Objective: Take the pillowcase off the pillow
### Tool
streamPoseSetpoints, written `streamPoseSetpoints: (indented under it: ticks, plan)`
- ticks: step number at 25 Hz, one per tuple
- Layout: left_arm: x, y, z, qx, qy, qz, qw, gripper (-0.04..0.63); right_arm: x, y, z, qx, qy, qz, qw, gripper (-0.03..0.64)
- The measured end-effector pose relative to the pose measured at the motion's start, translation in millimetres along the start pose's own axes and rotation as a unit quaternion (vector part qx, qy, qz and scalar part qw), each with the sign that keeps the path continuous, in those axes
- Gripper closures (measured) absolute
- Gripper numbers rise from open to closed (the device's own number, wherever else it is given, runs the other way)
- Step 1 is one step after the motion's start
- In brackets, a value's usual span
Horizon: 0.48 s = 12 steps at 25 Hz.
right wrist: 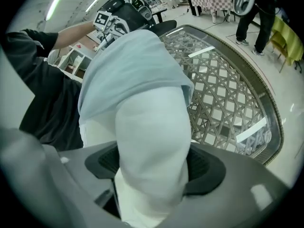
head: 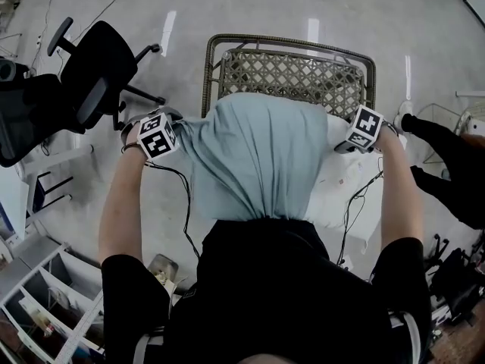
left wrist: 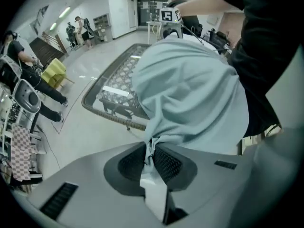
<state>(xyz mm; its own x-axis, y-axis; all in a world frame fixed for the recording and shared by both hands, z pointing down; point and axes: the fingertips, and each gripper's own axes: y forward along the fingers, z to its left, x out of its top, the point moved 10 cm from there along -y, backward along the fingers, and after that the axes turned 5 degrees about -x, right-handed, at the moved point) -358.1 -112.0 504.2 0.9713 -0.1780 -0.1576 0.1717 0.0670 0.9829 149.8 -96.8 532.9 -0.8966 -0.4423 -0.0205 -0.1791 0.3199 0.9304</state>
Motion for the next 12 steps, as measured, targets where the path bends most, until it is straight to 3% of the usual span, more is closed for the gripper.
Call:
streamPoseSetpoints:
  ticks: [5,8,10,12]
  plan:
    - [46,-6,12,-0.002,0.033,-0.034,0.9989,0.495,0,-5,3,-0.019,-0.001,-0.007,1.000,0.211]
    - [59,-16,14,-0.026,0.045,-0.042,0.9977,0.464,-2,-9,3,-0.027,0.004,-0.018,0.999,0.209]
    - [57,-30,9,-0.076,0.047,-0.036,0.9954,0.456,-4,-10,3,-0.030,0.010,-0.023,0.999,0.209]
    - [47,-47,-2,-0.154,0.047,-0.016,0.9869,0.448,-6,-13,3,-0.034,0.016,-0.027,0.999,0.209]
